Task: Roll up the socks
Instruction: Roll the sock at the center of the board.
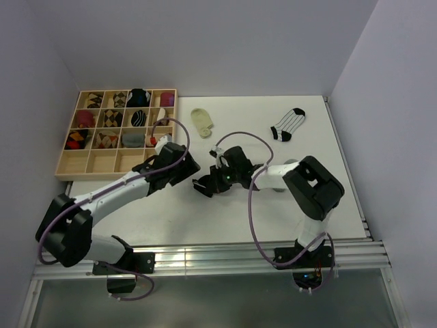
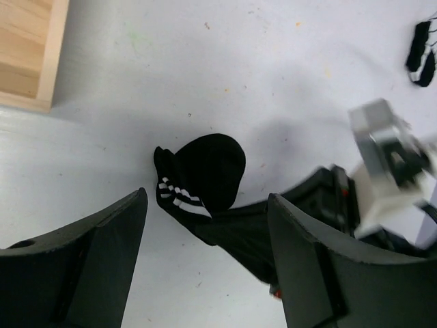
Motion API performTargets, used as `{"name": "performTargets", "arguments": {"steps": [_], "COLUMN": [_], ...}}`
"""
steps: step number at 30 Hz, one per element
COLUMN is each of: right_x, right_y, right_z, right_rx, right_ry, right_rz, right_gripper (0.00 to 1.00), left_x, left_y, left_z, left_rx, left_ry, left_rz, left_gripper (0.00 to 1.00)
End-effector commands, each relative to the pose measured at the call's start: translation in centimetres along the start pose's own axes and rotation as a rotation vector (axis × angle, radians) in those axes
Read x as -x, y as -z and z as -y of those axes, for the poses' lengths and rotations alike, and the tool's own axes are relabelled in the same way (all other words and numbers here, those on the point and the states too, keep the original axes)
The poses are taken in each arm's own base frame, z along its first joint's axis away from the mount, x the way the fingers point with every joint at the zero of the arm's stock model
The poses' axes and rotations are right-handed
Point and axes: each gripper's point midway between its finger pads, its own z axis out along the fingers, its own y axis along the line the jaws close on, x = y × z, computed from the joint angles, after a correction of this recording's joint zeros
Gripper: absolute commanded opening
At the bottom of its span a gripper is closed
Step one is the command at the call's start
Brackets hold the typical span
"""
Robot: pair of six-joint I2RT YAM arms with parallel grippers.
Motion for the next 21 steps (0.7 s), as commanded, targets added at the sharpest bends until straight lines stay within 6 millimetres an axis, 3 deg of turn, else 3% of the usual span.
{"name": "performTargets", "arguments": {"steps": [1, 4, 5, 7, 15, 21], "right_x": [-0.4, -0.8, 0.2, -0.4, -1.7, -2.2], "right_y": [0.2, 0.0, 0.1, 0.4, 0.0, -0.4], "right_z": [-2.4, -1.6, -1.8, -0.4, 2.9, 4.0], "right_rx": [0.228, 0.281, 0.316, 0.315, 0.278, 0.250], "right_ry": [-0.159, -0.261, -0.291, -0.363, -0.552, -0.586], "right_rz": [-0.091, -0.099, -0.064, -0.054, -0.074, -0.093], "right_gripper": [0.00, 0.00, 0.00, 0.00, 0.00, 0.00], "left_x": [0.8, -0.5, -0.7, -1.8, -3.4, -3.9], "left_y": [1.0, 1.0, 0.8, 0.4, -1.3, -2.2], "left_z": [0.2, -0.6, -0.7, -1.8, -1.3, -0.9], "left_rx": [-0.040, -0.043, -0.050, -0.039, -0.079, -0.085], "left_ry": [0.040, 0.040, 0.045, 0.065, 0.066, 0.057], "left_rz": [0.049, 0.012, 0.007, -0.016, -0.072, -0.084], "left_gripper": [0.76, 0.76, 0.76, 0.76, 0.77, 0.77]}}
